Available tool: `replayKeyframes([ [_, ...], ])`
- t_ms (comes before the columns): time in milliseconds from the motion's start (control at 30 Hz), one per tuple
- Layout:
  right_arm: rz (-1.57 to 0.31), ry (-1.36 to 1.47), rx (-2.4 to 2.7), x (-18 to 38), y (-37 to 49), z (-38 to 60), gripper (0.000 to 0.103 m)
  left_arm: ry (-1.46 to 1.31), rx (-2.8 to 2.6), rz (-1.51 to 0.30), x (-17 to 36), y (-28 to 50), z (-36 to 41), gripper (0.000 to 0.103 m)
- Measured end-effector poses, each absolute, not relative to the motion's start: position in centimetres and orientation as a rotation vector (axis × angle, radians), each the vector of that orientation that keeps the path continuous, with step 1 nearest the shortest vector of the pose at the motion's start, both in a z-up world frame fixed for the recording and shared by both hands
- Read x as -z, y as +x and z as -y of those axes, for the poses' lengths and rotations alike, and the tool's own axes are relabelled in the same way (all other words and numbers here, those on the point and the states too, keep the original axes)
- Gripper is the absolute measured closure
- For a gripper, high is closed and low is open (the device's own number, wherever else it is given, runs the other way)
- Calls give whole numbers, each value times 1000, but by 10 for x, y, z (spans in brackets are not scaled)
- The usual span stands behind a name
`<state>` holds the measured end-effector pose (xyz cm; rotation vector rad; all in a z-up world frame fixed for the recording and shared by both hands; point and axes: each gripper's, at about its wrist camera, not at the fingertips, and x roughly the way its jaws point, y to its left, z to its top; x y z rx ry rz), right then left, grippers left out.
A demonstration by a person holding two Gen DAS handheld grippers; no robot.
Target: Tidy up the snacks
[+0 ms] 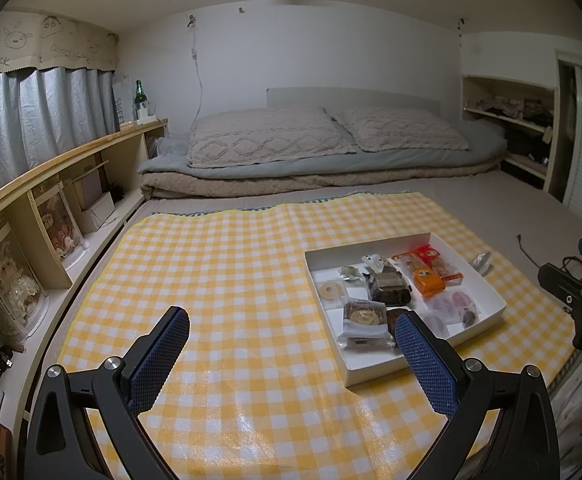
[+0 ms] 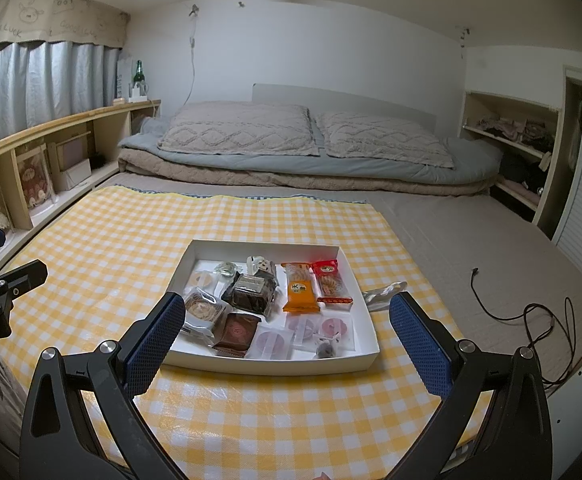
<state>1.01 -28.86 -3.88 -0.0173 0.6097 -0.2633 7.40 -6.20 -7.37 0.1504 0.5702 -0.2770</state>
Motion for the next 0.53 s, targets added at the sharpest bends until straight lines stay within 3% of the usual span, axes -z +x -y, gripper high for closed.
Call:
replayKeyframes([
  [533, -610, -19, 262, 39, 10, 288, 0, 130, 266, -573, 72, 69, 68, 0],
])
